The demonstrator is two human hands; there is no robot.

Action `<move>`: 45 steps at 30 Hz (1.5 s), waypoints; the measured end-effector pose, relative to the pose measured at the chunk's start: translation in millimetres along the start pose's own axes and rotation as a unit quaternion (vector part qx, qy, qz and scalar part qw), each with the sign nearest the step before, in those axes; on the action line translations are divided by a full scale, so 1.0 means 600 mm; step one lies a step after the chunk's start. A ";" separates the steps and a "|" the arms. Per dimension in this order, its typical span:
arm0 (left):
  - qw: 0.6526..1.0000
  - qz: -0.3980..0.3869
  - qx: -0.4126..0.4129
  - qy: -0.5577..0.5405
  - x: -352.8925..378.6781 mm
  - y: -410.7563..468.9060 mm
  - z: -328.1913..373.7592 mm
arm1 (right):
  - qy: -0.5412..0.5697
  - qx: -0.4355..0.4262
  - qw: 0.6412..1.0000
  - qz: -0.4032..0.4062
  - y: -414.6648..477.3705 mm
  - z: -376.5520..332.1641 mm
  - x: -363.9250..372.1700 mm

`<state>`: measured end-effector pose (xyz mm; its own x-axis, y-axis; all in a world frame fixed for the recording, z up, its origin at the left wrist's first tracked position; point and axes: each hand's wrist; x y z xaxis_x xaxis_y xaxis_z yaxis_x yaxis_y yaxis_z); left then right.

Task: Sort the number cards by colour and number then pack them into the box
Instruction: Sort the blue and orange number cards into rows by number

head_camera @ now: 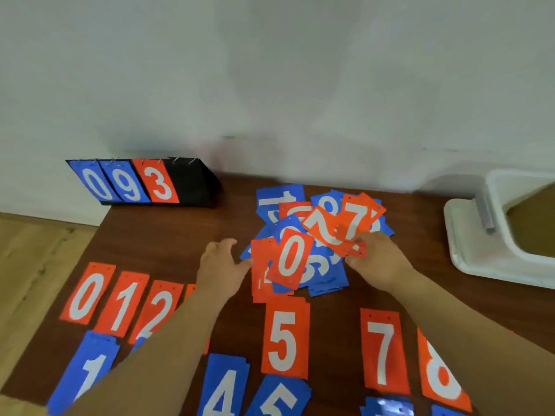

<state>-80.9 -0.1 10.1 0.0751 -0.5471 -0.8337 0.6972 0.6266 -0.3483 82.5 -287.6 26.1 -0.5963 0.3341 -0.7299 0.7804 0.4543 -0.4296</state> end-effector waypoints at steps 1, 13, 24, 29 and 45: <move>1.000 -0.007 0.011 -0.003 -0.004 0.027 -0.002 | -0.005 0.017 1.000 0.004 0.019 -0.004 0.001; 0.969 -0.003 0.216 0.122 0.018 0.320 0.074 | -0.129 0.078 0.986 0.072 0.215 0.015 -0.040; 0.953 -0.001 0.285 0.106 0.060 0.386 0.059 | -0.137 0.063 0.987 0.062 0.254 0.047 -0.028; 0.963 0.004 0.258 0.077 0.052 0.383 0.077 | -0.097 0.056 0.988 0.103 0.245 0.034 -0.018; 0.970 -0.052 0.233 0.043 0.004 0.373 0.123 | 0.043 0.055 0.983 0.173 0.185 -0.016 -0.058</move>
<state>127.7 97.7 -38.4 -0.0595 -0.5334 -0.8438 0.9458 0.2402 -0.2186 187.9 -241.0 8.7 -0.3026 0.5232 -0.7967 0.9517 0.2110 -0.2229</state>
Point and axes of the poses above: each hand's wrist, its own y-axis towards the middle knuckle, its own x-axis out of the palm, z = x × y, and after that the axes turned 4 degrees about -z, right-handed
